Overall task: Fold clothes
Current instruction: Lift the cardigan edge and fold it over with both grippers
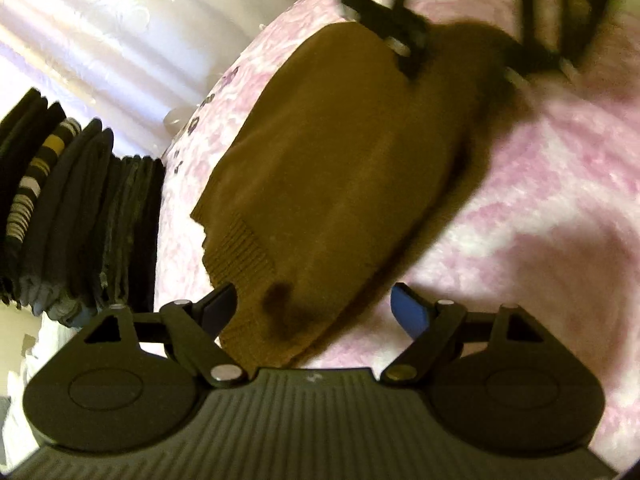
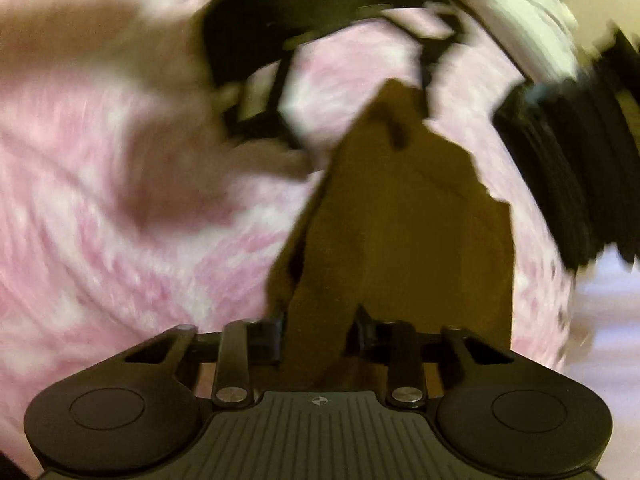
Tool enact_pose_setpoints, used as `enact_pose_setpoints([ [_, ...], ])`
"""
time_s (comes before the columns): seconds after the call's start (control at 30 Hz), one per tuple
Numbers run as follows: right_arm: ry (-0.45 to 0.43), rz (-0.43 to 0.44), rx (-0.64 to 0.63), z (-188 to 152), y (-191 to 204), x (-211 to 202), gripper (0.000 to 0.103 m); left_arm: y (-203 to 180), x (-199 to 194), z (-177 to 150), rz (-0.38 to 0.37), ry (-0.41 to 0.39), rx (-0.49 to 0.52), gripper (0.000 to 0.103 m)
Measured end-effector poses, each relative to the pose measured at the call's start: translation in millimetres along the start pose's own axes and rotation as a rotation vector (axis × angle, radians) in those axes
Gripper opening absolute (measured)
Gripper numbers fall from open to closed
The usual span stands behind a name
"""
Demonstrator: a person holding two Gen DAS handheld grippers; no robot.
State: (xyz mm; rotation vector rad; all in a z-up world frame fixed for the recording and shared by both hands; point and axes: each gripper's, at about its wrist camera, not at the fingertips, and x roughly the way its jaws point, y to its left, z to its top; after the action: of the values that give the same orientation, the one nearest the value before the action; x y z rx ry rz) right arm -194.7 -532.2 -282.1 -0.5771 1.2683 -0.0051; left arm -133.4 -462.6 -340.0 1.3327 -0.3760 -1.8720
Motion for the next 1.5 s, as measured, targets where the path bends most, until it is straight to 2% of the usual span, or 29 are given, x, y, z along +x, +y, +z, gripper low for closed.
enact_pose_setpoints([
  [0.2,-0.053,0.179,0.359,-9,-86,-40,0.027,-2,-1,16,0.11,-0.049,0.122,0.086],
  [0.33,-0.054,0.256,0.456,-22,-114,-43,0.027,4,12,27,0.153,-0.047,0.181,0.084],
  [0.37,-0.053,0.269,0.475,-26,-118,-41,0.027,5,14,28,0.151,-0.041,0.193,0.075],
  [0.4,-0.051,0.283,0.493,-30,-122,-40,0.027,5,17,31,0.14,-0.034,0.199,0.057],
  [0.47,-0.047,0.3,0.523,-35,-125,-40,0.027,6,18,35,0.117,-0.021,0.203,0.038],
  [0.5,-0.048,0.299,0.526,-36,-125,-42,0.027,6,18,37,0.113,-0.015,0.2,0.029],
  [0.53,-0.049,0.298,0.528,-38,-123,-43,0.027,6,16,39,0.109,-0.01,0.197,0.026],
  [0.63,-0.056,0.255,0.456,-40,-104,-48,0.034,9,13,40,0.076,0.003,0.157,0.018],
  [0.7,-0.065,0.189,0.369,-38,-84,-51,0.077,13,9,42,0.057,0.009,0.132,0.017],
  [0.73,-0.076,0.143,0.309,-37,-70,-53,0.081,16,8,43,0.041,0.009,0.113,0.017],
  [0.87,-0.085,0.072,0.118,-31,-24,-43,0.08,28,2,47,-0.023,0.026,0.003,0.016],
  [0.97,-0.066,0.044,0.078,-27,-5,-28,0.08,45,3,53,-0.059,0.039,-0.09,0.016],
  [1.03,-0.047,-0.019,0.04,-27,4,-17,0.08,57,2,56,-0.089,0.042,-0.161,0.016],
  [1.07,-0.039,-0.06,0.014,-28,9,-11,0.08,64,2,58,-0.104,0.042,-0.196,0.016],
  [1.1,-0.031,-0.099,-0.01,-29,12,-6,0.075,68,0,59,-0.111,0.042,-0.218,0.016],
  [1.17,-0.036,-0.102,0.024,-35,3,-9,0.039,68,-5,61,-0.115,0.041,-0.208,0.016],
  [1.2,-0.042,-0.087,0.053,-39,-5,-14,0.033,66,-6,62,-0.112,0.04,-0.191,0.016],
  [1.27,-0.056,-0.06,0.103,-45,-20,-29,0.027,55,-14,65,-0.085,0.04,-0.151,0.018],
  [1.4,-0.059,0.029,0.199,-52,-61,-63,0.025,31,-29,71,-0.007,0.047,-0.094,0.043],
  [1.5,-0.037,0.097,0.227,-51,-86,-80,0.025,16,-39,81,0.055,0.051,-0.071,0.053],
])
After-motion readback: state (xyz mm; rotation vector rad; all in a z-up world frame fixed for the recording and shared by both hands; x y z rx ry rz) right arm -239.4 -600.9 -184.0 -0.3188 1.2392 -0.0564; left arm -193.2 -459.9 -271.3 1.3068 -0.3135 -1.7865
